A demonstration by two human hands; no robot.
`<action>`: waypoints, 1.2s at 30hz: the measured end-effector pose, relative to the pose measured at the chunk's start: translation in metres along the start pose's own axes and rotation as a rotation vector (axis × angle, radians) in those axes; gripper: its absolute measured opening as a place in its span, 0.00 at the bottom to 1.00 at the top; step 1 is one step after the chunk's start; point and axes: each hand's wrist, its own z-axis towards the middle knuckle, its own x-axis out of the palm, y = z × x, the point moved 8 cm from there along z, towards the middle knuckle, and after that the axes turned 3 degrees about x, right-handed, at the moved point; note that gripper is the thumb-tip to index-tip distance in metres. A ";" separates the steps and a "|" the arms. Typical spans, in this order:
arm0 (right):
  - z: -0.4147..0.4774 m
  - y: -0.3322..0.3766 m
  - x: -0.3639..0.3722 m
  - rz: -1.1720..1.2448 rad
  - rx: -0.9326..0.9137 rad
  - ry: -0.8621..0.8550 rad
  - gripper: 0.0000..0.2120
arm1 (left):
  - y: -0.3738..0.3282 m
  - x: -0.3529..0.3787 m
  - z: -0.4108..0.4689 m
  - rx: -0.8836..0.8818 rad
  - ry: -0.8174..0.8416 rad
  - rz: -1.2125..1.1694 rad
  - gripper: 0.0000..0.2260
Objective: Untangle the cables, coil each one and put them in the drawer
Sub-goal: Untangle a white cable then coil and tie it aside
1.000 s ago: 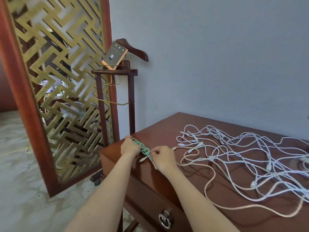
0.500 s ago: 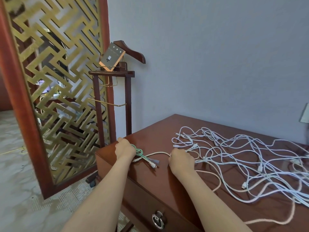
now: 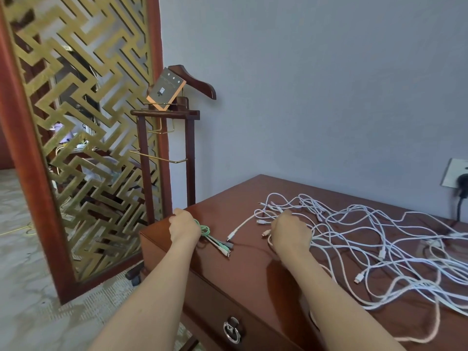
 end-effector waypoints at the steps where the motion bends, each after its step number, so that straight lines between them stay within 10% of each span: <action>1: 0.002 -0.002 -0.004 0.009 0.014 -0.014 0.14 | -0.001 0.000 -0.002 -0.008 0.004 0.006 0.22; 13: 0.013 -0.018 -0.040 0.346 -0.110 -0.146 0.13 | -0.136 0.030 -0.048 0.568 0.181 0.063 0.21; 24: 0.026 -0.095 -0.117 0.739 -0.108 -0.272 0.06 | -0.224 0.080 -0.142 0.296 0.808 -0.925 0.19; 36: -0.001 -0.214 -0.137 0.782 -0.147 -0.188 0.17 | -0.311 0.132 -0.249 0.187 1.083 -1.227 0.15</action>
